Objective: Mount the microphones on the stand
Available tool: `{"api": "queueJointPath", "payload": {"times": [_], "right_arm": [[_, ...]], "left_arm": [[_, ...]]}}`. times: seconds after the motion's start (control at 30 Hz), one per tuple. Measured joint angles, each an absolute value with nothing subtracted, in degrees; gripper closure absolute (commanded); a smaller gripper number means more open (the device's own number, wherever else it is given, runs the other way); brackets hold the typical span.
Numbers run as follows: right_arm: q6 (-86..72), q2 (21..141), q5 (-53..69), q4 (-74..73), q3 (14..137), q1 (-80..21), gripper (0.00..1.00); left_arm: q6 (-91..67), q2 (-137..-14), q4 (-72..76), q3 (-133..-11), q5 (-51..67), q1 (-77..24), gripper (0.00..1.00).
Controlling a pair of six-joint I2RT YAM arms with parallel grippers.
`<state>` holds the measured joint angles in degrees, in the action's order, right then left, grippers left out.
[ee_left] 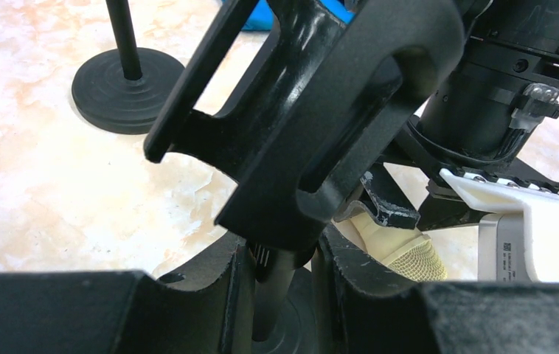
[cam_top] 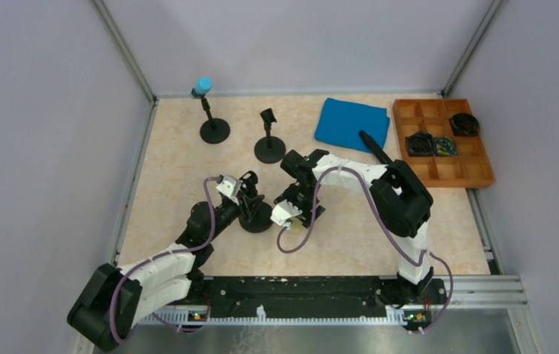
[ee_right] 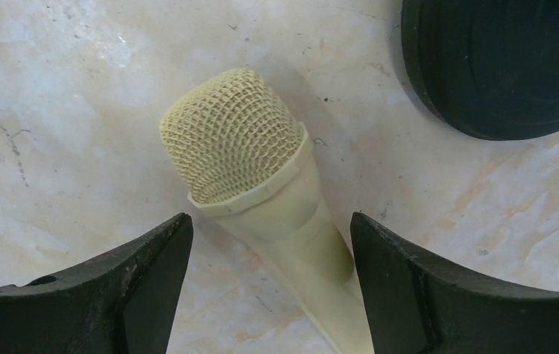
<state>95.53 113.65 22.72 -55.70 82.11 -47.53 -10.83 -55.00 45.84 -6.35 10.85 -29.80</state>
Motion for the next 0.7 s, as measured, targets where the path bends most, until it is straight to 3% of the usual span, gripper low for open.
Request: {"api": "queueJointPath", "payload": {"times": [0.33,0.6,0.7], "right_arm": [[94.2,114.0,22.8,-54.0,82.1,-47.9,0.64],[89.1,110.1,25.0,-48.1,75.6,-47.9,1.00],[82.9,104.8,26.9,-42.6,67.8,-47.9,1.00]], "left_arm": [[-10.8,-55.6,46.5,-6.3,10.8,-29.9,1.00],[-10.8,-56.2,47.1,-6.4,10.8,-29.9,1.00],[-10.8,-56.1,47.1,-6.4,10.9,-29.9,1.00]]}}
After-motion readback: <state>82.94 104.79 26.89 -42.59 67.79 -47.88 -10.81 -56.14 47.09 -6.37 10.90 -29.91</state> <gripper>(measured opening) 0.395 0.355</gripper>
